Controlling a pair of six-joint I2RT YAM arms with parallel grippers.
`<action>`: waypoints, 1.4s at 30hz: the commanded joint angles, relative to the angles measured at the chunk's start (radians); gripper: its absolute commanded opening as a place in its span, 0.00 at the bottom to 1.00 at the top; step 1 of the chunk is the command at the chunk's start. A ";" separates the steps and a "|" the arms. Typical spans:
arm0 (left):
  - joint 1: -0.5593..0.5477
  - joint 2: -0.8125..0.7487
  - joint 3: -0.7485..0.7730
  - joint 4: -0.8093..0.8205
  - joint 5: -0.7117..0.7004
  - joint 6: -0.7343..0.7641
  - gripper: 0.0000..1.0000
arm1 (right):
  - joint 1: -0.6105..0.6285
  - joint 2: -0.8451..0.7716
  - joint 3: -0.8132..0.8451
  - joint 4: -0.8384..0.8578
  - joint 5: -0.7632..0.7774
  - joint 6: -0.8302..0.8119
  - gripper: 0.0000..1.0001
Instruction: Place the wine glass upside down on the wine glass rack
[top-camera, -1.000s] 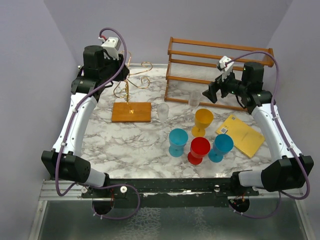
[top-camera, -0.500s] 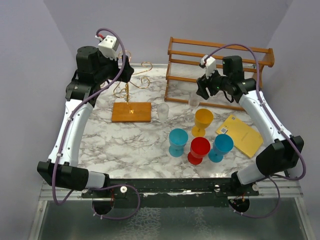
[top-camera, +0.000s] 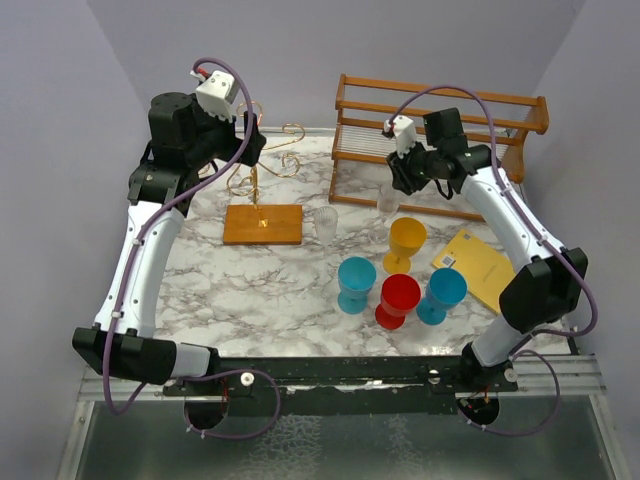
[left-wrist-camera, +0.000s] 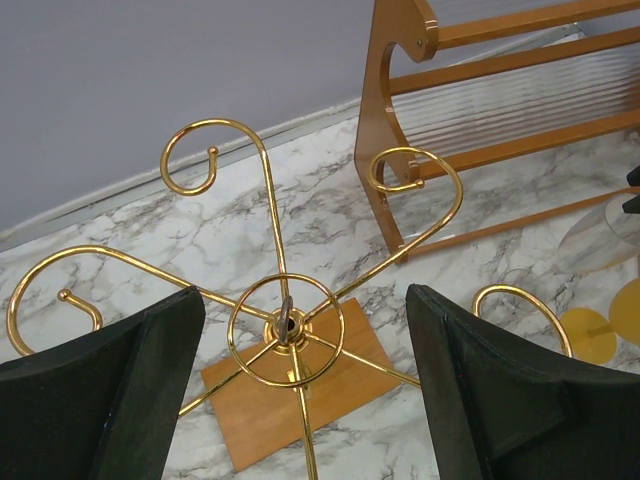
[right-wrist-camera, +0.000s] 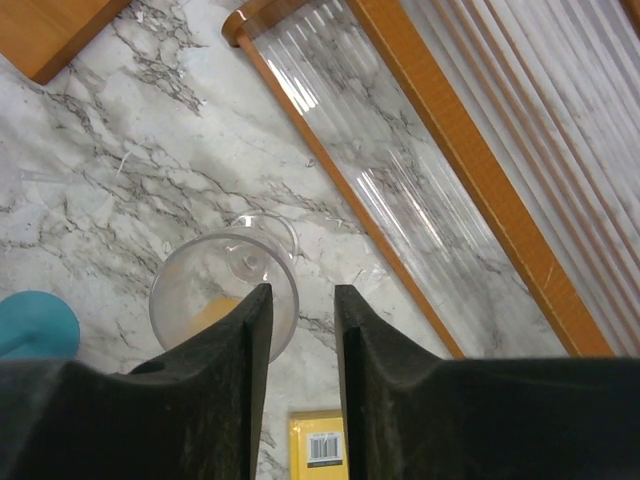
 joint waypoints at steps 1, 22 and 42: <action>0.005 0.008 0.033 -0.002 -0.006 0.019 0.85 | 0.019 0.029 0.055 -0.054 0.021 -0.014 0.27; 0.011 -0.010 0.043 -0.007 -0.064 0.052 0.89 | 0.023 0.060 0.145 -0.030 0.002 -0.048 0.01; 0.034 0.048 0.171 0.056 -0.057 -0.093 0.97 | 0.024 -0.221 0.128 0.150 0.014 0.018 0.01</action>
